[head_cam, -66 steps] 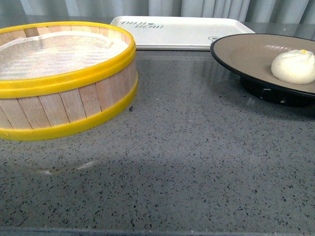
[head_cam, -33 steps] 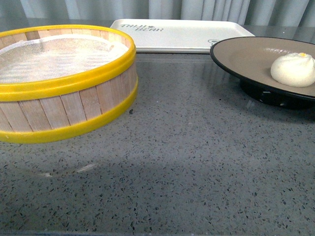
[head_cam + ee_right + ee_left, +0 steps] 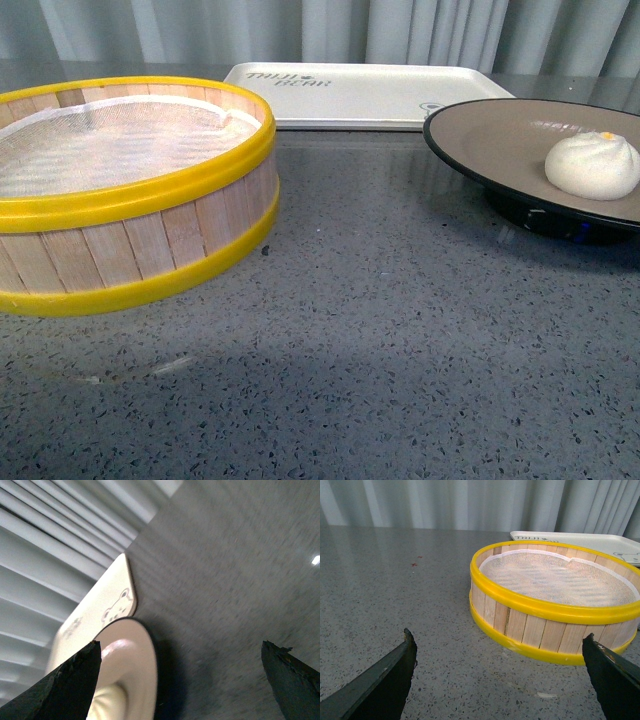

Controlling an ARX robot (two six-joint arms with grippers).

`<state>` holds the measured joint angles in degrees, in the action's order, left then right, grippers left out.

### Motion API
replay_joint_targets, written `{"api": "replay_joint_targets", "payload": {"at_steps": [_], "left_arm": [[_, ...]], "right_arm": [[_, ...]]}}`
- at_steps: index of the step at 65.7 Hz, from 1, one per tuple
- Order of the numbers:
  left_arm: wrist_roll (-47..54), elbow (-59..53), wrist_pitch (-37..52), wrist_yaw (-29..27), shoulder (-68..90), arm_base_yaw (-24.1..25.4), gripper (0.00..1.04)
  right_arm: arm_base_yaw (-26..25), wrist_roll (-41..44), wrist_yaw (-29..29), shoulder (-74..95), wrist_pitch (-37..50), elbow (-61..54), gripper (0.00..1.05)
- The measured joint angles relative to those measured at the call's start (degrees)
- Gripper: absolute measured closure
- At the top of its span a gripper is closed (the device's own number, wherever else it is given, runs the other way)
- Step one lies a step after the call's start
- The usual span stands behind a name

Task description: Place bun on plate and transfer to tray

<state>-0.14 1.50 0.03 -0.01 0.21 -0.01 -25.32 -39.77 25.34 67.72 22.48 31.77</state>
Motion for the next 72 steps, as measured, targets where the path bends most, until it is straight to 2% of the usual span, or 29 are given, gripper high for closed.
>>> {"api": "replay_joint_targets", "payload": {"at_steps": [5,19,33,64,66,72], "left_arm": [[0.0,0.0,0.0,0.0,0.0,0.0,0.07],[0.0,0.0,0.0,0.0,0.0,0.0,0.07],[0.0,0.0,0.0,0.0,0.0,0.0,0.07],[0.0,0.0,0.0,0.0,0.0,0.0,0.07],[0.0,0.0,0.0,0.0,0.0,0.0,0.07],[0.0,0.0,0.0,0.0,0.0,0.0,0.07]], "right_arm": [[2.7,-9.4,2.2,1.5,-2.9,1.2,0.09],[4.8,-19.1,5.4,3.6,-6.0,1.4,0.09],[5.3,-23.0,7.8,5.8,-6.8,1.7,0.09],[13.1,-28.9,8.0,13.9,-0.2,4.1,0.09],[13.2,-29.2,8.1,14.1,0.1,4.1,0.11],[13.5,-29.2,8.2,14.4,0.2,4.1,0.27]]}}
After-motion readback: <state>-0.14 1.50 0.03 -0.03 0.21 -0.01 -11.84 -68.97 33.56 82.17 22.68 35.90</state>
